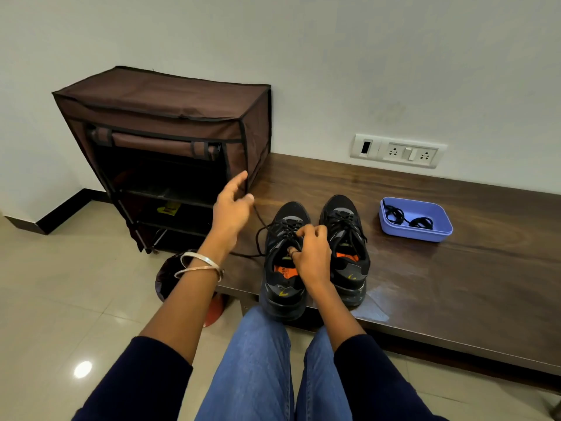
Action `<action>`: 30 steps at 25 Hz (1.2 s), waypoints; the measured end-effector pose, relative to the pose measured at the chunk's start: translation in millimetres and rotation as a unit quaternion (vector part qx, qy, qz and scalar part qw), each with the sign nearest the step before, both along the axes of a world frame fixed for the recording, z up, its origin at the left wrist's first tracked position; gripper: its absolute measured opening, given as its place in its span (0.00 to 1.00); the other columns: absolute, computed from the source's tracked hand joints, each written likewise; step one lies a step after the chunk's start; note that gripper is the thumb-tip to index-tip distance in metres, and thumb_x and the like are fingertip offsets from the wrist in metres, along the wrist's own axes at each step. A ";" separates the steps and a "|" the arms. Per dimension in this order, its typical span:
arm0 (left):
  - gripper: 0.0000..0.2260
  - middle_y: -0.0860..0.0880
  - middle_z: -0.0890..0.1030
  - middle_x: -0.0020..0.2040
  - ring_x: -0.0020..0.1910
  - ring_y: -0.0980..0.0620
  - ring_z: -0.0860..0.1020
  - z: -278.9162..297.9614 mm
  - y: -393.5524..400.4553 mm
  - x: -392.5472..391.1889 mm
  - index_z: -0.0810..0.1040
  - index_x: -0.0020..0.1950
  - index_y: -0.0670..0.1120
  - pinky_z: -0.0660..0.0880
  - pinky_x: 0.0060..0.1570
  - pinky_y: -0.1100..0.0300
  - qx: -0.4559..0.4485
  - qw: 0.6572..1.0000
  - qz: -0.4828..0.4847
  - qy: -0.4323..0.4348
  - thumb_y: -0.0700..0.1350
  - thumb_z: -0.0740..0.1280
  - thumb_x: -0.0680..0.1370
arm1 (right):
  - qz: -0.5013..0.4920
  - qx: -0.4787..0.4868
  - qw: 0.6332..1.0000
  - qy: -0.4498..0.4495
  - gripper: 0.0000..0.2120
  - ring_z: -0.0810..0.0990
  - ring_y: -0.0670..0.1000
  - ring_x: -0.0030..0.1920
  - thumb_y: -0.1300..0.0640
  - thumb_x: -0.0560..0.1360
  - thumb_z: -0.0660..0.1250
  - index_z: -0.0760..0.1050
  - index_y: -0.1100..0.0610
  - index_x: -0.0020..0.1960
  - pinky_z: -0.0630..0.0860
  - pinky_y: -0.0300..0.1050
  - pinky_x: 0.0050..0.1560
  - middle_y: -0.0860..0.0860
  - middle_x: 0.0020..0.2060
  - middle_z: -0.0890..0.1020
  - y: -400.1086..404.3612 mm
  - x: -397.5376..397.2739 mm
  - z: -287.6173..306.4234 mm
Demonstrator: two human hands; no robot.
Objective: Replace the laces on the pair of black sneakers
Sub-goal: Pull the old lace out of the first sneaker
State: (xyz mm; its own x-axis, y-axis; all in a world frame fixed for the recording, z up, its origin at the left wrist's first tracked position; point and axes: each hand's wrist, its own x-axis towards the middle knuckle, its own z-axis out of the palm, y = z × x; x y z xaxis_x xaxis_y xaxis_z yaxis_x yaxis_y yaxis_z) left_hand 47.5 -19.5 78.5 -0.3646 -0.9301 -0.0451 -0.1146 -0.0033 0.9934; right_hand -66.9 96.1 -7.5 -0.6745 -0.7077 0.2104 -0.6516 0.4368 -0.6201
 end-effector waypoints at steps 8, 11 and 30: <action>0.14 0.51 0.80 0.49 0.50 0.50 0.79 -63.4 44.4 -19.5 0.79 0.54 0.51 0.76 0.50 0.54 -0.176 0.932 -0.069 -0.309 0.48 0.75 0.70 | -0.010 -0.012 0.981 -0.195 0.07 0.80 0.49 0.47 0.62 0.72 0.71 0.81 0.50 0.43 0.74 0.43 0.45 0.48 0.40 0.83 -4.5 -6.9 28.3; 0.17 0.51 0.79 0.50 0.51 0.48 0.78 -66.5 55.5 -21.6 0.72 0.58 0.50 0.74 0.48 0.52 -0.240 0.925 -0.039 -0.292 0.44 0.73 0.72 | -0.040 -0.106 0.857 -0.502 0.08 0.77 0.50 0.43 0.63 0.76 0.65 0.77 0.51 0.43 0.69 0.44 0.42 0.48 0.39 0.81 -3.9 -15.8 48.2; 0.05 0.52 0.81 0.43 0.43 0.48 0.79 -68.1 44.8 -26.9 0.77 0.48 0.53 0.72 0.37 0.56 -0.411 0.839 -0.038 -0.353 0.52 0.66 0.75 | 0.023 0.153 0.988 -0.001 0.09 0.78 0.64 0.54 0.57 0.76 0.67 0.73 0.63 0.51 0.69 0.47 0.41 0.61 0.52 0.78 10.6 2.2 42.4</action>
State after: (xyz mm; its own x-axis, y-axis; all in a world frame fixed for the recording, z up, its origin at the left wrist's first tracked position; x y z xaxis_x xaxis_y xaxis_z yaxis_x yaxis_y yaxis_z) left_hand 20.6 25.2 10.5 -0.5766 -0.7276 0.3716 -0.6446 0.6846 0.3403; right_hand -64.7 106.6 34.9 -0.6397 -0.7684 -0.0202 -0.6744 0.5737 -0.4648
